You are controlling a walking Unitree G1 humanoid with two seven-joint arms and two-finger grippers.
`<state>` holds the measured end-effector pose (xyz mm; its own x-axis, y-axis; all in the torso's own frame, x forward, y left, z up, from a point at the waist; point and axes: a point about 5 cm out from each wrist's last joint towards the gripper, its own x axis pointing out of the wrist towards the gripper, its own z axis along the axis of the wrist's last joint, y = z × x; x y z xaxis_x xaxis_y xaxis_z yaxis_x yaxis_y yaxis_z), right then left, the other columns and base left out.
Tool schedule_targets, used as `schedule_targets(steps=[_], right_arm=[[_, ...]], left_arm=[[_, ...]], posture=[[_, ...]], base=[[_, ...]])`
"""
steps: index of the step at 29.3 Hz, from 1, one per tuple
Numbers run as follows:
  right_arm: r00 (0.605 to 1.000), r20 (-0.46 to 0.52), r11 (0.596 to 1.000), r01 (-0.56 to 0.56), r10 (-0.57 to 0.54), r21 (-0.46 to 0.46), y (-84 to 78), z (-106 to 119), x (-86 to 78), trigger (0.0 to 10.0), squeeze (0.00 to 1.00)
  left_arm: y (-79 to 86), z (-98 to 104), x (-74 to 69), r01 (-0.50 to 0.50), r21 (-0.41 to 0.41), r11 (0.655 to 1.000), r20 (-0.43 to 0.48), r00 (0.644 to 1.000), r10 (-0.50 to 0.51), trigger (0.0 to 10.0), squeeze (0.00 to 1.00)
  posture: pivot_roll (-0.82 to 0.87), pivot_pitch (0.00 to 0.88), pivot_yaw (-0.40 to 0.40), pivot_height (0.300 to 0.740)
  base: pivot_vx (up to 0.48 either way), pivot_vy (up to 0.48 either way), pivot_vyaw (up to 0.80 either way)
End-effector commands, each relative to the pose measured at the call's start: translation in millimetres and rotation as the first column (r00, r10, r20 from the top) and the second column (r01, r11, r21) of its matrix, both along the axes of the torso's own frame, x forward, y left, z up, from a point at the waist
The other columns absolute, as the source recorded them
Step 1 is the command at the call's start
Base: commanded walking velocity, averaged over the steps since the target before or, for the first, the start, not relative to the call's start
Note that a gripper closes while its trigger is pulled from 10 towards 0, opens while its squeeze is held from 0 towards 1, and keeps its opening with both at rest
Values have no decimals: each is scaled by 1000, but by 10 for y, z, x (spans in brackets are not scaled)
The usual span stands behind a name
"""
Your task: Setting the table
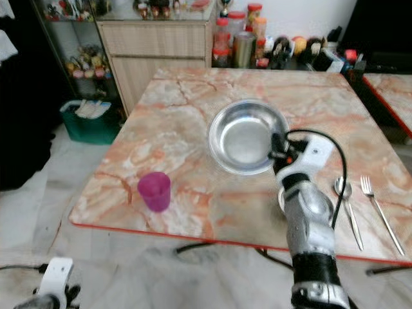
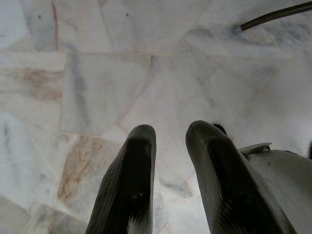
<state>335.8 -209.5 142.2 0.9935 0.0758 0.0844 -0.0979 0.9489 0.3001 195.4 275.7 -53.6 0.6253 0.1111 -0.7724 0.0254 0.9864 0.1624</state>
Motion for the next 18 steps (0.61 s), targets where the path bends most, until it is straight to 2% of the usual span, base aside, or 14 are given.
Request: schedule_targets(steps=[1,8,18], right_arm=[[999,23,999,32,-32,-13,-110,69,-35,10000,0],[999,17,999,39,-39,-29,-162,65,-74,10000,0],[1000,25,998,19,-17,-59,-125,104,-71,10000,0]], left_arm=[[-12,-36,-57,18,1,1000,-28,999,-18,10000,0],[-37,-59,-84,17,-9,1000,-31,999,-18,10000,0],[-40,-71,-104,8,-12,1000,-34,999,-9,10000,0]], posture=[[9,0,28,736],[0,0,15,736],[10,0,6,736]], base=[[0,-326,0],[0,-326,0],[0,-324,0]])
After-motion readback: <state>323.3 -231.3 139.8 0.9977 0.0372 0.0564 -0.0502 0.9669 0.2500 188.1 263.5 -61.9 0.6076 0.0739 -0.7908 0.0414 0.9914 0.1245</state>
